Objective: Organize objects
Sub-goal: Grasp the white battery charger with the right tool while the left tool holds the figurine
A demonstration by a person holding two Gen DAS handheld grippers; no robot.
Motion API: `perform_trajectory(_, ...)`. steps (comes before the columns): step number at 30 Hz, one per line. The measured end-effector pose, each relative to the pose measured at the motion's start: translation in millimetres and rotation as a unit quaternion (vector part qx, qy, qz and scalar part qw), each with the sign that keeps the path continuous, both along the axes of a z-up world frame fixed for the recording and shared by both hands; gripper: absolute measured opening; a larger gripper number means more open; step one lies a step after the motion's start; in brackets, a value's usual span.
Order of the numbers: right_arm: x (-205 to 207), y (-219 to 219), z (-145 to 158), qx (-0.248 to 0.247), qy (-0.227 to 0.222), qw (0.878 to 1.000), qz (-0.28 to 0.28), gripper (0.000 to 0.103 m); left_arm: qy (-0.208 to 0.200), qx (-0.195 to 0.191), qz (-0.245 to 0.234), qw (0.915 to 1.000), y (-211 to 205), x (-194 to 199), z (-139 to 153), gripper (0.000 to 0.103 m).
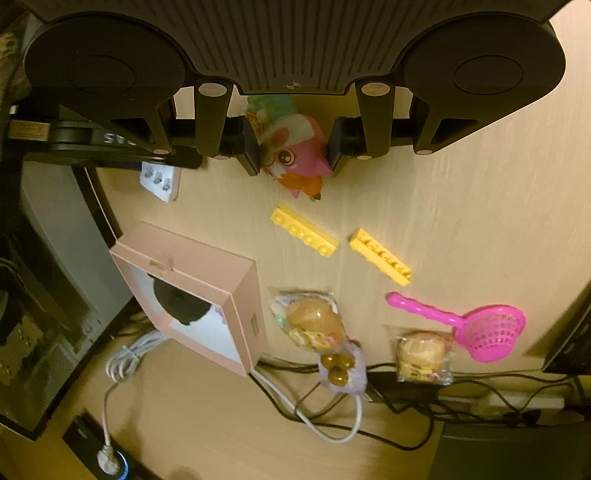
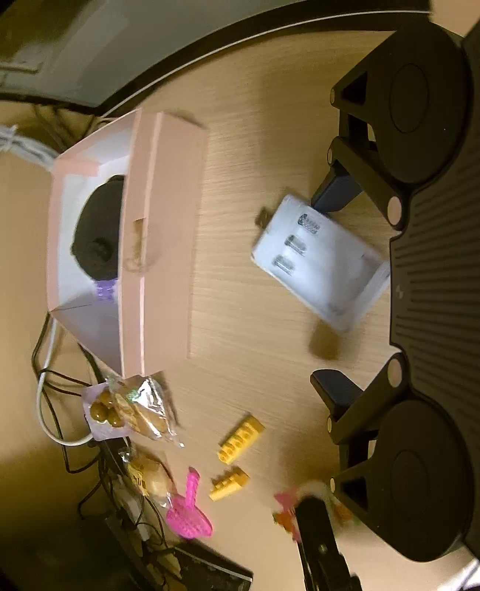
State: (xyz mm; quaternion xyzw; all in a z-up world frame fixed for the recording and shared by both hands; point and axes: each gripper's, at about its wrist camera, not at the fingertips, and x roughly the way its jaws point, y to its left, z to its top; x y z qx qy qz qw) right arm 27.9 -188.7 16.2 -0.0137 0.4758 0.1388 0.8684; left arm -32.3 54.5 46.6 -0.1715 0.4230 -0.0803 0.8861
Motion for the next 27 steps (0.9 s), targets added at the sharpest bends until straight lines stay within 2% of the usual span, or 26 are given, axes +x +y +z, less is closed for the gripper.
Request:
perform_trajectory(3,6,8,-4,-0.016,-0.024,1.0,0.006,0.093,0.001,-0.006,0.018,0.9998,4,-1,0,0.043)
perform_trajectory(5,8,14,-5,-0.025,-0.04,0.999,0.01,0.087,0.002,-0.009,0.024,0.9997,5,-2,-1,0.043)
perform_trajectory(10,3,21,-2,-0.024,-0.066,0.996,0.047,0.05,0.007,-0.01,0.026,0.9996,5,-2,-3,0.043)
perform_trajectory(11,0,21,-1,-0.019,-0.068,0.996,0.057,0.048,0.008,-0.01,0.026,0.9996,5,-1,-3,0.043)
perform_trajectory(18,-40,10,-1,-0.027,-0.081,0.988,0.127,0.047,0.012,-0.009,0.015,0.9998,-3,-1,-3,0.043)
perform_trajectory(21,-58,0,0,-0.05,-0.091,0.984,0.142,0.049,0.012,-0.007,0.013,0.9998,-6,-2,-1,0.043)
perform_trajectory(25,-73,-21,5,-0.08,-0.113,0.983,0.122,0.067,0.004,-0.004,0.012,0.9999,-8,-4,4,0.043)
perform_trajectory(27,-74,-31,8,-0.072,-0.11,0.985,0.107,0.07,0.01,0.001,0.011,0.9999,-11,-4,1,0.043)
